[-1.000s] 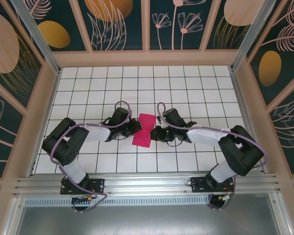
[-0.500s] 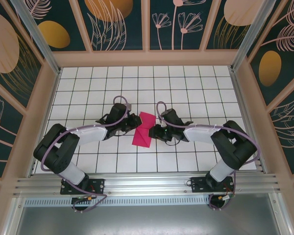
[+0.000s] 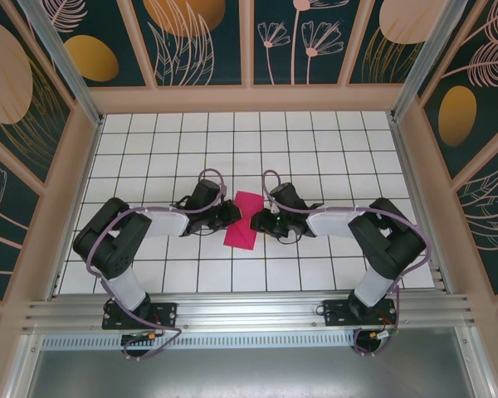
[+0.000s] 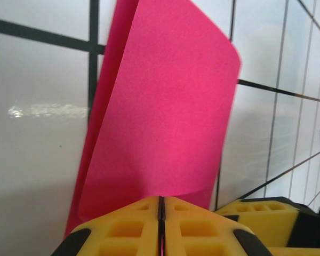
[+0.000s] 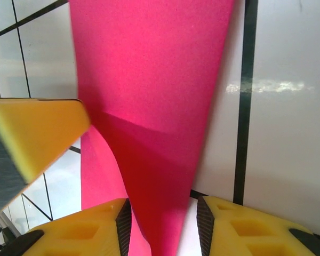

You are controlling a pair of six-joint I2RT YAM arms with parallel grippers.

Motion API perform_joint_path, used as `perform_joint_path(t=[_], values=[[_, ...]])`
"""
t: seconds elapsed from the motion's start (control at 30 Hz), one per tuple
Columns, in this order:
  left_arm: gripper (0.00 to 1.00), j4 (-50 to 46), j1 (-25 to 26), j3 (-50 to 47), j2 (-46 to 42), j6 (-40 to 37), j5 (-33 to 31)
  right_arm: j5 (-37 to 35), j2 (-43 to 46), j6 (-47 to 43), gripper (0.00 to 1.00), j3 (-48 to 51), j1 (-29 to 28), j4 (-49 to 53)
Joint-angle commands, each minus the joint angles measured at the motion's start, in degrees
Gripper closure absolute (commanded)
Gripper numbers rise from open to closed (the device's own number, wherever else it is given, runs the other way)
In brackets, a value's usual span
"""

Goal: Fold a paper plane with a square sheet of paper (pick it up from the middle)
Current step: Second fold the triangle at the center of the table.

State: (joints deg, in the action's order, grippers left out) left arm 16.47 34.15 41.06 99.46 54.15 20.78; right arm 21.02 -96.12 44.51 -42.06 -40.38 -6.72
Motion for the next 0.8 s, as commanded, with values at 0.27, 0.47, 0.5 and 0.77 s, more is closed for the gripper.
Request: perform_joint_path(t=[0.27, 0.47, 0.5, 0.77], values=[[0.90, 0.17, 0.04, 0.36, 1.94, -1.42, 0.32, -0.48, -1.75, 2.67, 0.60, -1.35, 0.41, -2.14], [0.90, -0.04, 0.00, -0.01, 1.72, -1.42, -0.03, -0.93, -0.76, 3.82, 0.59, 0.18, 1.18, -2.98], [0.90, 0.10, -0.01, -0.05, 1.71, -1.34, -0.12, -0.62, -1.11, 3.96, 0.59, 0.01, 1.18, -2.98], [0.90, 0.08, -0.01, 0.32, 1.70, -1.14, 0.05, 1.55, -2.08, 6.69, 0.61, 1.32, 1.09, -7.25]])
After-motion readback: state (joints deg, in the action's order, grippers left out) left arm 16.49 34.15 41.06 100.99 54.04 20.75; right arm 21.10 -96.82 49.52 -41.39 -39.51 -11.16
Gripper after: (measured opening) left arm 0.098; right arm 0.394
